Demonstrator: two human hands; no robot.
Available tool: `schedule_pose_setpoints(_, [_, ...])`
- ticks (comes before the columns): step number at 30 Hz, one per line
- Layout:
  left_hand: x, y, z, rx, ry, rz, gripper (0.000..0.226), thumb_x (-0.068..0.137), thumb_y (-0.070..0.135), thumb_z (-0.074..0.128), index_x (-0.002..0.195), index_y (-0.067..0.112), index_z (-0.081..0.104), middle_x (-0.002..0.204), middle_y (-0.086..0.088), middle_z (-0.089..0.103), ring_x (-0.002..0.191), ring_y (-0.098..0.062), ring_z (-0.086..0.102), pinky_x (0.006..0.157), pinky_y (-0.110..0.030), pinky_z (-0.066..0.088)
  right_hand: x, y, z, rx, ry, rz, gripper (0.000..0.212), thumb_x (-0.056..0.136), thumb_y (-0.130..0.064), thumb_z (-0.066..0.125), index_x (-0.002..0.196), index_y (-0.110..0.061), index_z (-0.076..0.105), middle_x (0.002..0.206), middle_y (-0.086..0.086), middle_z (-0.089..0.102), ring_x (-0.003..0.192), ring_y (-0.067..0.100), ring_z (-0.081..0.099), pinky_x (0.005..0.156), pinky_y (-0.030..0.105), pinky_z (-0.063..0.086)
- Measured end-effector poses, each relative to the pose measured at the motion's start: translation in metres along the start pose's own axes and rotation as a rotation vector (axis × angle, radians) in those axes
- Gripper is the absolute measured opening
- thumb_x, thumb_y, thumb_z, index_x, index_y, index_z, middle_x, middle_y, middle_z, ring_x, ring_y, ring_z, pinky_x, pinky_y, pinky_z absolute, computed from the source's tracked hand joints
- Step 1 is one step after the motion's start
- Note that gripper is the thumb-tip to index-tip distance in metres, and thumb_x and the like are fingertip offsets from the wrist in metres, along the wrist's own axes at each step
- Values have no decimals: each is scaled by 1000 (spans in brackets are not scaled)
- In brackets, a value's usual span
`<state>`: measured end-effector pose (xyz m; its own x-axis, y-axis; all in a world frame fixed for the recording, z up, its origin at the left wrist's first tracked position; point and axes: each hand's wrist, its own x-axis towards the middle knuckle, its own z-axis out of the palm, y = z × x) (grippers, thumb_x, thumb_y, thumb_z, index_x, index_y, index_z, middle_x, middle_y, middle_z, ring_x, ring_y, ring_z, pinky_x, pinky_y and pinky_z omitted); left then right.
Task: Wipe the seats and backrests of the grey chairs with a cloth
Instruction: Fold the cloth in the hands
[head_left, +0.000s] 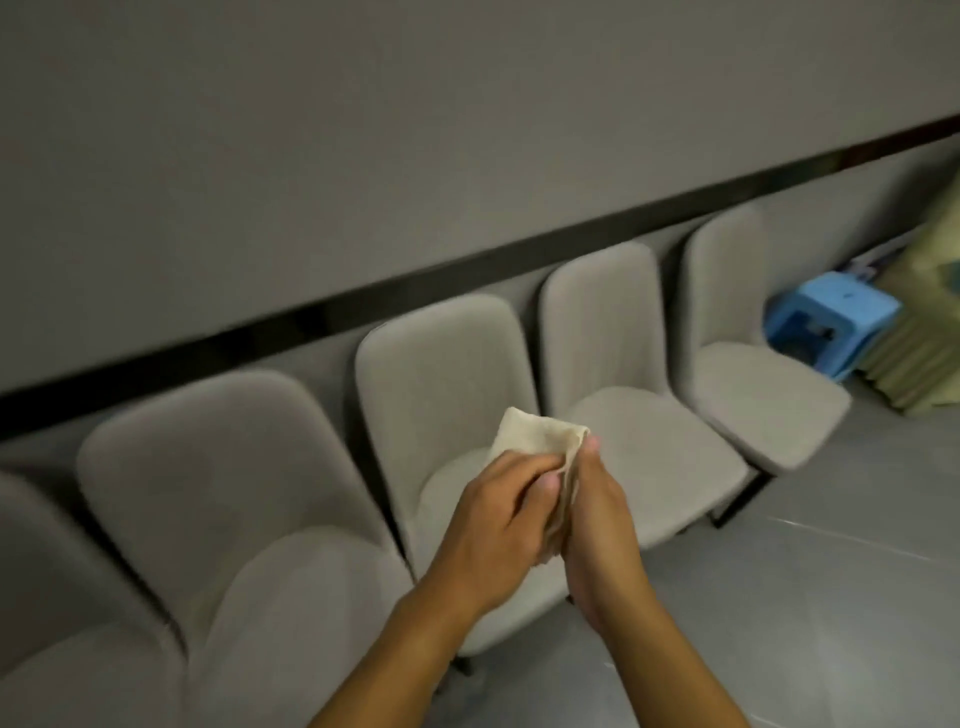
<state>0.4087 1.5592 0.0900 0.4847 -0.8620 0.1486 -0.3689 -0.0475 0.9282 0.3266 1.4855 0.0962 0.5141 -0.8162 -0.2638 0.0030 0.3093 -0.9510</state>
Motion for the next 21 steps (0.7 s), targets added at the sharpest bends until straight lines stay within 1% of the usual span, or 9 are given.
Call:
schedule_pose_setpoints(3, [24, 37, 43, -27, -107, -11, 29, 103, 29, 45, 110, 40, 70, 108, 11, 65, 99, -14, 65, 87, -34, 55, 6, -44, -64, 45, -27, -19, 47, 94, -54, 57, 113, -13, 69, 105, 22, 71, 101, 41, 67, 89, 60, 51])
schedule_pose_setpoints(5, [46, 56, 74, -11, -140, 13, 27, 102, 30, 46, 109, 31, 72, 106, 11, 66, 96, -16, 66, 85, -40, 56, 10, -66, -107, 22, -9, -54, 30, 96, -39, 61, 114, -17, 70, 107, 16, 73, 103, 35, 69, 96, 58, 51])
schedule_pose_setpoints(7, [69, 73, 107, 22, -122, 61, 28, 101, 32, 50, 118, 35, 72, 114, 17, 61, 105, -11, 64, 90, -35, 55, 19, -86, -146, 56, 45, -50, 24, 100, -28, 54, 116, -18, 70, 109, 10, 74, 105, 27, 70, 99, 52, 51])
schedule_pose_setpoints(10, [104, 89, 144, 101, -87, 79, 25, 98, 39, 57, 115, 51, 70, 126, 21, 39, 119, -1, 48, 101, -25, 49, 33, -111, -191, 138, 106, -21, 26, 103, -26, 49, 116, -16, 69, 107, 11, 74, 102, 30, 71, 97, 53, 52])
schedule_pose_setpoints(12, [132, 102, 169, 54, -199, 45, 27, 99, 36, 60, 115, 58, 66, 140, 20, 29, 132, 3, 37, 107, -23, 43, 46, -129, -223, 207, 142, -7, 27, 103, -27, 48, 115, -16, 70, 108, 13, 74, 103, 32, 70, 95, 53, 52])
schedule_pose_setpoints(14, [161, 118, 192, -42, -353, 15, 33, 101, 32, 61, 117, 60, 64, 144, 18, 38, 130, 1, 45, 105, -22, 45, 61, -146, -255, 238, 193, -4, 29, 102, -31, 48, 117, -16, 68, 108, 13, 74, 100, 31, 71, 91, 51, 54])
schedule_pose_setpoints(16, [190, 131, 220, -119, -460, -15, 32, 100, 32, 62, 120, 57, 65, 132, 17, 58, 118, -5, 59, 95, -25, 53, 81, -162, -290, 199, 247, -2, 31, 101, -37, 49, 115, -18, 68, 104, 10, 75, 96, 30, 72, 88, 52, 56])
schedule_pose_setpoints(18, [216, 138, 246, -151, -473, -25, 32, 98, 30, 66, 122, 51, 67, 122, 18, 66, 111, -6, 64, 88, -26, 56, 105, -175, -319, 114, 300, 1, 29, 100, -43, 50, 109, -23, 70, 97, 5, 77, 91, 28, 73, 86, 55, 57])
schedule_pose_setpoints(21, [276, 143, 302, -182, -452, 6, 36, 95, 24, 71, 120, 50, 69, 118, 24, 69, 107, -3, 66, 89, -27, 57, 159, -201, -372, -49, 367, -61, 28, 100, -45, 49, 105, -27, 70, 94, -3, 77, 90, 21, 73, 86, 51, 58])
